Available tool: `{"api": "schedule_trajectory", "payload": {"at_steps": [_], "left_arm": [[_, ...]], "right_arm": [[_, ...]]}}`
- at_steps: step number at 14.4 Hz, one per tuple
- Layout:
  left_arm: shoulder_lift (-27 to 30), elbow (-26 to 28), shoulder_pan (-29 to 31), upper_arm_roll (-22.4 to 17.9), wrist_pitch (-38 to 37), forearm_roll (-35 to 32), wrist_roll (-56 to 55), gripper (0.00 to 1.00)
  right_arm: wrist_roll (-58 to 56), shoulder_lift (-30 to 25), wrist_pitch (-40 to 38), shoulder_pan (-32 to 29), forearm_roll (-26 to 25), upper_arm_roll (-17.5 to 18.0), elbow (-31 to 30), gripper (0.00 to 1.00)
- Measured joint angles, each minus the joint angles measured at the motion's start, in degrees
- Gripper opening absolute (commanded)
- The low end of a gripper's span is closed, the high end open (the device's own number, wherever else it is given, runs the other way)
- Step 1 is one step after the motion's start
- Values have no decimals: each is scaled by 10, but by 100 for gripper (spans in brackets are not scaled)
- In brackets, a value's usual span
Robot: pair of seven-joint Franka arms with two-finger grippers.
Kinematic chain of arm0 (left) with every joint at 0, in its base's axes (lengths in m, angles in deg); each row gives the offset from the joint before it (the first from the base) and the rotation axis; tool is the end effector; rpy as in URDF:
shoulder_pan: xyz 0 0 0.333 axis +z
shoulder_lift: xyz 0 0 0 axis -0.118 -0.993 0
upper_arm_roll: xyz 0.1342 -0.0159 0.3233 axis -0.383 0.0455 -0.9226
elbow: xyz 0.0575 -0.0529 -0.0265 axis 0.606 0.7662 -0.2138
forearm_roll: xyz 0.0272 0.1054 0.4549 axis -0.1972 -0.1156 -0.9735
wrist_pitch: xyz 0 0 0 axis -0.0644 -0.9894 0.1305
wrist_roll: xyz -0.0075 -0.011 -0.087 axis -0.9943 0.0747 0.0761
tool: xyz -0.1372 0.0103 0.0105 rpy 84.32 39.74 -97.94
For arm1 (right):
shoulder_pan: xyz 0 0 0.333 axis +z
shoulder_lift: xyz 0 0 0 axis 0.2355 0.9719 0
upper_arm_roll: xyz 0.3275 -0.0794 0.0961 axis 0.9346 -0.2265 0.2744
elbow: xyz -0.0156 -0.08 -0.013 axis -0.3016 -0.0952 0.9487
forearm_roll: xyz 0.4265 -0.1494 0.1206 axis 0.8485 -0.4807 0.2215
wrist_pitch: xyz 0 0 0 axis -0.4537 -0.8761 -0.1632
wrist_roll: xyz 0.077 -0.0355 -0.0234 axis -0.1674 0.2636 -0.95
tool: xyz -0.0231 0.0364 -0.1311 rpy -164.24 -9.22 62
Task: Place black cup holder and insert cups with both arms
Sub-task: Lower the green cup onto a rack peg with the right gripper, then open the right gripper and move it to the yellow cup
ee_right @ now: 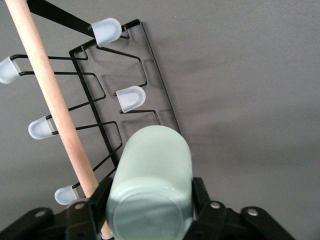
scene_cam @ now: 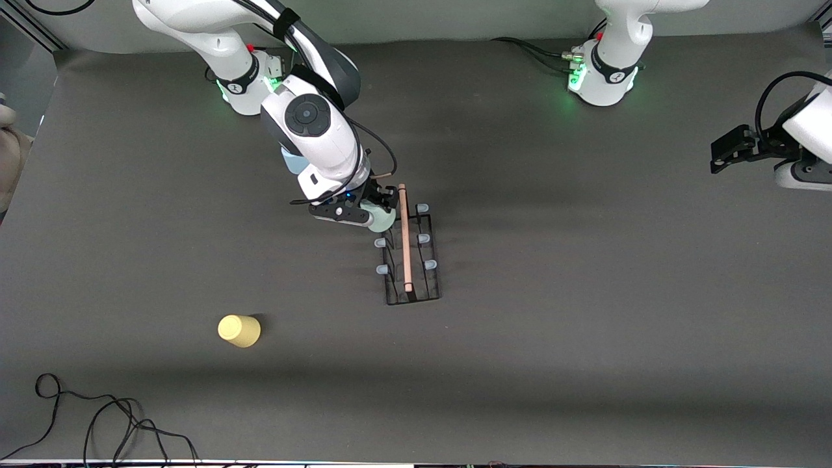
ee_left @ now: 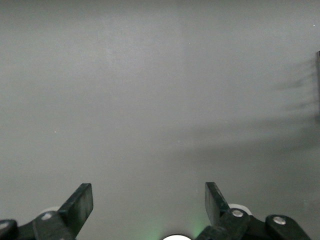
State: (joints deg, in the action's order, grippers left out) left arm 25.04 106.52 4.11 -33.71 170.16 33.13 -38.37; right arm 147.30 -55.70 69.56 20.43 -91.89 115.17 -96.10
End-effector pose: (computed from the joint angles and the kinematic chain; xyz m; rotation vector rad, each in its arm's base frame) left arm 0.6081 -0.0246 0.6286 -3.1133 0.1853 0.0842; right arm 0.5253 0.4413 0.3051 -2.9943 0.3871 0.0464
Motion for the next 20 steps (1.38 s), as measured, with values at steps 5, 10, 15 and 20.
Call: {"api": "schedule_trajectory", "payload": {"at_steps": [5, 10, 15, 20], "left_arm": [[3, 4, 0, 0, 0, 0, 0, 100], [3, 4, 0, 0, -2, 0, 0, 100], [3, 4, 0, 0, -4, 0, 0, 100], [3, 4, 0, 1, -5, 0, 0, 100]], "right_arm": [[-8, -8, -3, -5, -2, -19, 2, 84], [-117, -28, -17, -5, -2, -81, 1, 85], [-416, -16, -21, -9, -2, -271, -7, 85], [-499, 15, -14, -22, -2, -340, -1, 85]]}}
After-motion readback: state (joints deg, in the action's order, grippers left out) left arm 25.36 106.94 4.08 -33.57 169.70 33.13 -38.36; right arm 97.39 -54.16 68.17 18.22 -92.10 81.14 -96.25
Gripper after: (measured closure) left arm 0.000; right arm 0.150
